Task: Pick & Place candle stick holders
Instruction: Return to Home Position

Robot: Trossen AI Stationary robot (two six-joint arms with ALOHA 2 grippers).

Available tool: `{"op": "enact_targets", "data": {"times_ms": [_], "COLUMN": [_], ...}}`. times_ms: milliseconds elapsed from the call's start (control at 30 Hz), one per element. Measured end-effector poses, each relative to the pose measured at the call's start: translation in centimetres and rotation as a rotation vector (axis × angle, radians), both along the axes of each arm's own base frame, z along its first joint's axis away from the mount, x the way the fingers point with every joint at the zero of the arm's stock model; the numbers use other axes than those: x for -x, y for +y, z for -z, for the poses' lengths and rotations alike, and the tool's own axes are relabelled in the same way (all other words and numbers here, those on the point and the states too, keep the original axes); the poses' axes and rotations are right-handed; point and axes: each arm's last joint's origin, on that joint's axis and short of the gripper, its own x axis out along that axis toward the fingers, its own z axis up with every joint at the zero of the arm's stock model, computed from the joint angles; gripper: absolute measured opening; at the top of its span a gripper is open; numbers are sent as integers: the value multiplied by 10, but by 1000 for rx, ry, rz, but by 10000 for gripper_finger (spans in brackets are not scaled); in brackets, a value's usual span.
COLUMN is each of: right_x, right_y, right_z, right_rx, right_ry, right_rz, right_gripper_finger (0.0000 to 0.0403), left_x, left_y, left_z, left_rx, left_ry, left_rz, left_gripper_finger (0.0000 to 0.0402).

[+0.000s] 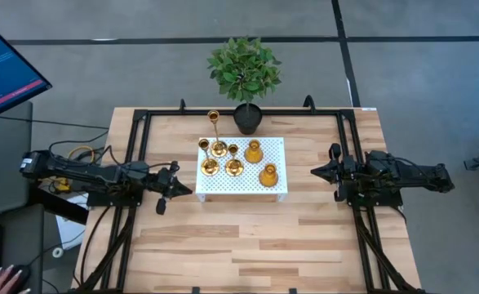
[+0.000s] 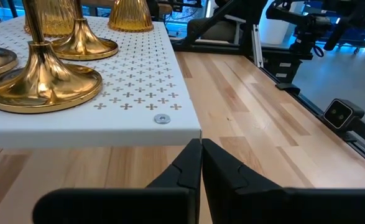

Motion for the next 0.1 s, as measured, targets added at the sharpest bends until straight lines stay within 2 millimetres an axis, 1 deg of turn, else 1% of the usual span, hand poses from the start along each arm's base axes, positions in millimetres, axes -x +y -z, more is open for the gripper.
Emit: {"op": "enact_targets", "data": {"times_ms": [100], "right_x": [0], "right_y": [0], "right_z": [0], "right_rx": [0], "right_ry": [0], "right_rz": [0], "right_gripper_finger": [0], "left_x": [0], "left_y": [0], "left_z": [0], "left_rx": [0], "left_ry": [0], "left_rz": [0], "left_gripper_finger": [12]}}
